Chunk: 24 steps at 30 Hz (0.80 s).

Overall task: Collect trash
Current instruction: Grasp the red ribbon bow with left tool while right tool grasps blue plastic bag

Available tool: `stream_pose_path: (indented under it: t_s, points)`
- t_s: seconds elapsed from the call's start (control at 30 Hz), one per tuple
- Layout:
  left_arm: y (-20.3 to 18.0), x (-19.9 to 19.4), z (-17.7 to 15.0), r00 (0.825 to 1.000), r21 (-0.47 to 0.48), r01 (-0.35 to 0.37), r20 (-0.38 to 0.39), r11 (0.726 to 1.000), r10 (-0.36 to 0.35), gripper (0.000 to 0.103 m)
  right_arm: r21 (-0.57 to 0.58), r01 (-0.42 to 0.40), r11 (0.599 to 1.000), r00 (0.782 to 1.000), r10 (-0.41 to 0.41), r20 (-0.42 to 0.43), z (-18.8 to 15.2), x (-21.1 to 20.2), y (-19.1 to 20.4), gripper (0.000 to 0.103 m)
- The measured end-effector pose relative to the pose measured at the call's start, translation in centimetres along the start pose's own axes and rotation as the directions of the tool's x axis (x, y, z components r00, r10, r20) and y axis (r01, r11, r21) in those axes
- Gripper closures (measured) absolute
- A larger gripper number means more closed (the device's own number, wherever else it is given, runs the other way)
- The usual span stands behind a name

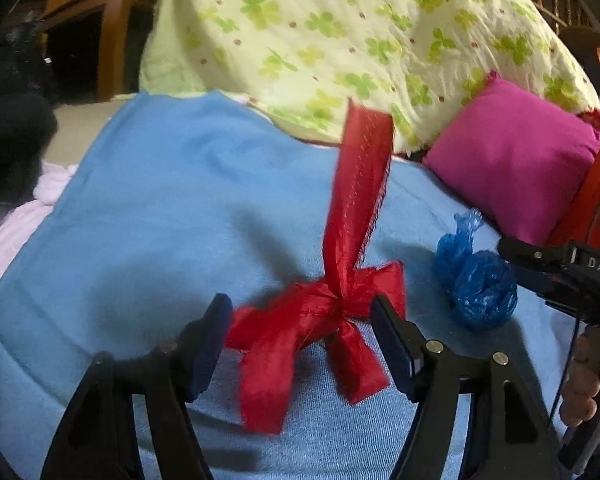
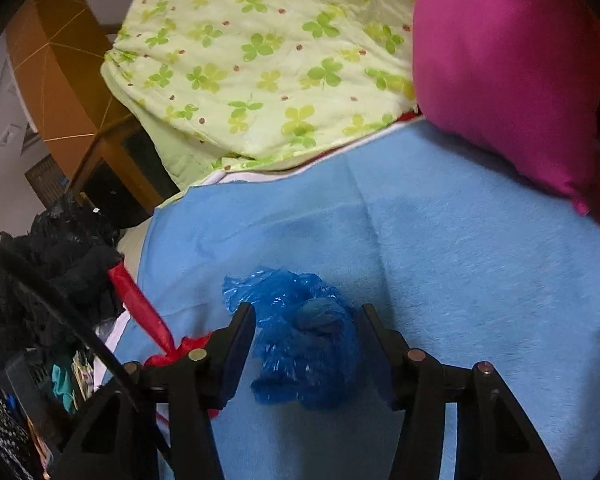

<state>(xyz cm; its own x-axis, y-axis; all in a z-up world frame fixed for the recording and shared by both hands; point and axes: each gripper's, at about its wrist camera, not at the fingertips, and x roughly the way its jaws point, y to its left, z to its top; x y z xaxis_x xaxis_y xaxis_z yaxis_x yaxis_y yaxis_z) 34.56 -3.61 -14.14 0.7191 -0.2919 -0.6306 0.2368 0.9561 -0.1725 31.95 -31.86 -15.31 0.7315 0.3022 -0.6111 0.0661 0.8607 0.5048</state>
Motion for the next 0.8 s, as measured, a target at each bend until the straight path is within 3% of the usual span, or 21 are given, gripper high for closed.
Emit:
stream_pose_path:
  t_s: [0.13, 0.17, 0.23, 0.33, 0.47, 0.8]
  points:
    - [-0.2, 0.9, -0.2, 0.998, 0.000, 0.019, -0.052, 1.000, -0.019, 0.034, -0.042, 0.021, 0.999, 0.998, -0.024, -0.064, -0.9, 2.2, 0.2, 0.045]
    - [-0.1, 0.9, -0.3, 0.998, -0.010, 0.035, -0.059, 0.999, -0.035, 0.050, -0.054, 0.021, 0.998, 0.998, -0.024, -0.057, -1.1, 2.2, 0.3, 0.045]
    - [0.0, 1.2, -0.4, 0.994, -0.026, 0.055, -0.089, 0.998, -0.057, 0.061, -0.066, 0.018, 0.998, 0.998, -0.022, -0.062, -1.2, 2.1, 0.6, 0.048]
    - [-0.7, 1.1, -0.6, 0.993, 0.004, 0.053, -0.104, 0.999, -0.052, 0.093, -0.043, -0.001, 0.999, 0.997, -0.002, -0.080, -1.3, 1.9, 0.5, 0.055]
    - [-1.4, 0.4, -0.9, 0.991, 0.007, 0.070, -0.113, 0.998, -0.068, 0.098, -0.045, -0.010, 0.999, 0.996, 0.006, -0.084, -1.4, 1.0, 0.9, 0.060]
    - [-2.6, -2.5, -1.3, 0.990, -0.005, 0.101, -0.102, 0.995, -0.101, 0.098, -0.002, -0.030, 1.000, 0.997, 0.030, -0.066, -1.5, -3.5, 0.7, 0.061]
